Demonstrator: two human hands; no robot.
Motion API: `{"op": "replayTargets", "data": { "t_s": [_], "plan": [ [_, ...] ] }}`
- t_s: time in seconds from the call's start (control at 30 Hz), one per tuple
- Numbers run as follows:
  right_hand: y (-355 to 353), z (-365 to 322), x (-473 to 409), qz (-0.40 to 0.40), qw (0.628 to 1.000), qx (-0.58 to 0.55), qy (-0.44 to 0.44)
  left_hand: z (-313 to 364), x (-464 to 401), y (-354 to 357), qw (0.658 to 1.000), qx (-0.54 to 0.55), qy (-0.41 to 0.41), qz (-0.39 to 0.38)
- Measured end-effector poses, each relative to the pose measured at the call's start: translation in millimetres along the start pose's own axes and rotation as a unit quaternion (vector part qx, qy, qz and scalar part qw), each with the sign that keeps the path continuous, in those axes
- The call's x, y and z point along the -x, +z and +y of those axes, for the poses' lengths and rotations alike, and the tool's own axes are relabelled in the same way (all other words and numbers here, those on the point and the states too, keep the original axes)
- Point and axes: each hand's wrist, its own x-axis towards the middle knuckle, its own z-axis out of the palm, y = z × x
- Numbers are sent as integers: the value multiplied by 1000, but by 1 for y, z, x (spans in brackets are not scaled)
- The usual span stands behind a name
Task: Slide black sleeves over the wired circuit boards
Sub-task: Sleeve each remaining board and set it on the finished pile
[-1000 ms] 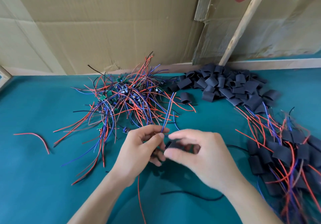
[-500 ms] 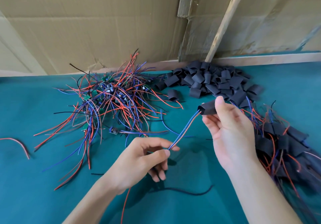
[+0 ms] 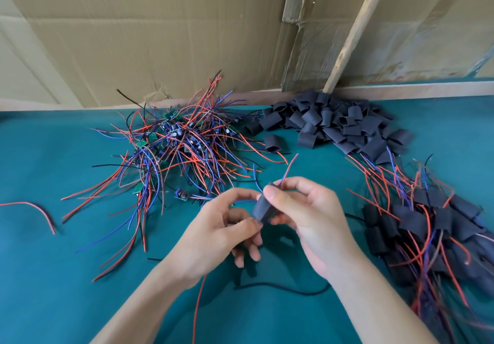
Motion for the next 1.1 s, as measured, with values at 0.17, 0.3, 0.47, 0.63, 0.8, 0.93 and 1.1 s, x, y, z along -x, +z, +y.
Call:
{"op": "replayTargets", "data": {
  "t_s": [0.17, 0.3, 0.47, 0.63, 0.8, 0.93, 1.1],
  "plan": [
    [0, 4, -1, 20, 1000, -12, 8, 3, 1, 1, 998, 58, -14, -1],
    [-9, -3, -7, 82, 995, -47, -28, 2, 1, 2, 997, 75, -26, 4],
    [-15, -5, -10, 121, 990, -52, -50, -2, -2, 1, 998, 31, -11, 55],
    [3, 11, -3, 119, 992, -9, -37, -4, -4, 3, 994, 36, 26, 103],
    [9, 13, 0, 102, 994, -21, -26, -6, -4, 4, 987, -3, 72, 145],
    [14, 13, 3, 66, 998, 2, 0, -12, -3, 3, 970, -120, 112, 178],
    [14, 2, 4, 60, 997, -37, 33, -7, -2, 4, 989, -75, 98, 86]
  ]
}}
